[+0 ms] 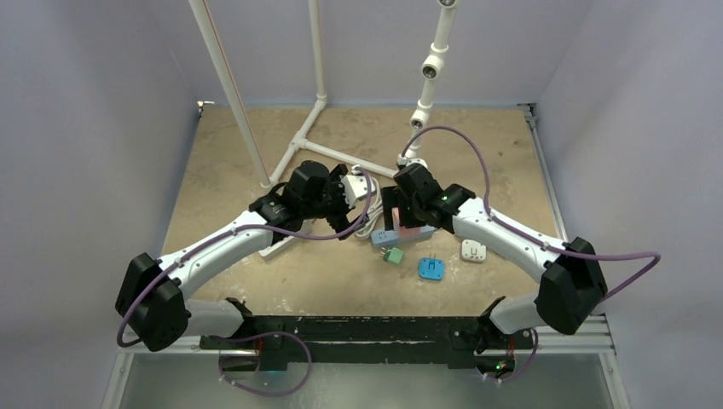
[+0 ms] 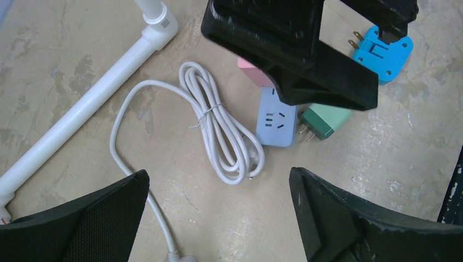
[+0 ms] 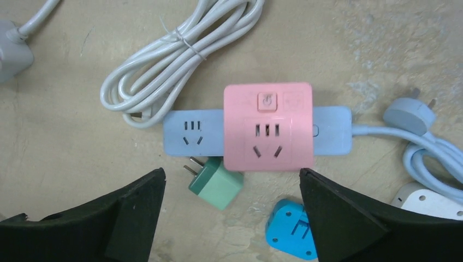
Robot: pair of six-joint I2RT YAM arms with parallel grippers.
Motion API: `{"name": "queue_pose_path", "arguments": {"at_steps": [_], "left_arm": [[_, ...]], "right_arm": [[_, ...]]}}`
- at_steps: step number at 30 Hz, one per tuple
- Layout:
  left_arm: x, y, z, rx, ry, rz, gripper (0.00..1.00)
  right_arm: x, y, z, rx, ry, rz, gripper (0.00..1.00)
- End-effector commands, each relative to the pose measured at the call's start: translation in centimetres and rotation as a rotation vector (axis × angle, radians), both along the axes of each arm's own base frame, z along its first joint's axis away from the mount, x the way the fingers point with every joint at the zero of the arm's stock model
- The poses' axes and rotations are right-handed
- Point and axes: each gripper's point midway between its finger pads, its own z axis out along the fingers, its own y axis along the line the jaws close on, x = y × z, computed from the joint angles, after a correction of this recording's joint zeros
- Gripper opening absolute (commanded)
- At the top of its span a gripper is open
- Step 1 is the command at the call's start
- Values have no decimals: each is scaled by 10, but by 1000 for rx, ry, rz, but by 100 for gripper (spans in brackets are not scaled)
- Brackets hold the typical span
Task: Insert the plug
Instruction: Insert the plug into the socket.
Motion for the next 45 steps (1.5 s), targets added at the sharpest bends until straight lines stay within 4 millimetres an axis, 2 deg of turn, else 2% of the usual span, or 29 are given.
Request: {"name": "queue_pose_path", "arguments": {"at_steps": [1,3,7,11,13,20,25,27,30,31,35,37,39,40,42,44,45], "left_arm": [[3,0,32,-44,-61,8,99],[1,2,33,-44,-62,9,99],[0,2,35,-49,-59,9,99],[0,4,34,-43,-53,23,99],[1,7,35,-34,-62,29,99],[12,17,16,78,-51,68,99],[12,18,27,51,-96,65,99],[12,22,28,64,-101,74,99],[12,29,35,64,-110,89,99],[12,32,38,68,-119,100,99],[16,45,49,88,-136,160,99],[17,52,54,85,-128,195,99],[17,62,58,89,-119,235,99],[17,68,58,101,-114,262,99],[16,80,56,132,-101,304,99],[14,88,56,156,-111,304,99],[13,91,56,160,-114,309,99]], "right_arm": [[1,-20,21,-3,-28,-4,84],[2,-26,24,-6,-36,-9,70],[5,-28,19,-26,-38,-13,59],[9,-22,9,-24,-28,5,18],[8,-21,2,-35,-4,13,2],[-3,-24,-25,-83,94,25,0],[-24,-34,-51,-115,193,15,0],[-27,-32,-50,-101,205,8,0],[-16,-30,-30,-100,170,-18,0],[-9,-28,-17,-95,140,-27,2],[15,-28,36,-66,19,-81,39],[19,-27,57,-45,-13,-96,62],[14,-31,68,-31,-16,-116,93],[9,-35,69,-28,-11,-140,98],[-2,-36,67,22,4,-163,99],[-24,-39,52,74,77,-230,99],[-32,-50,42,72,96,-297,99]]}}
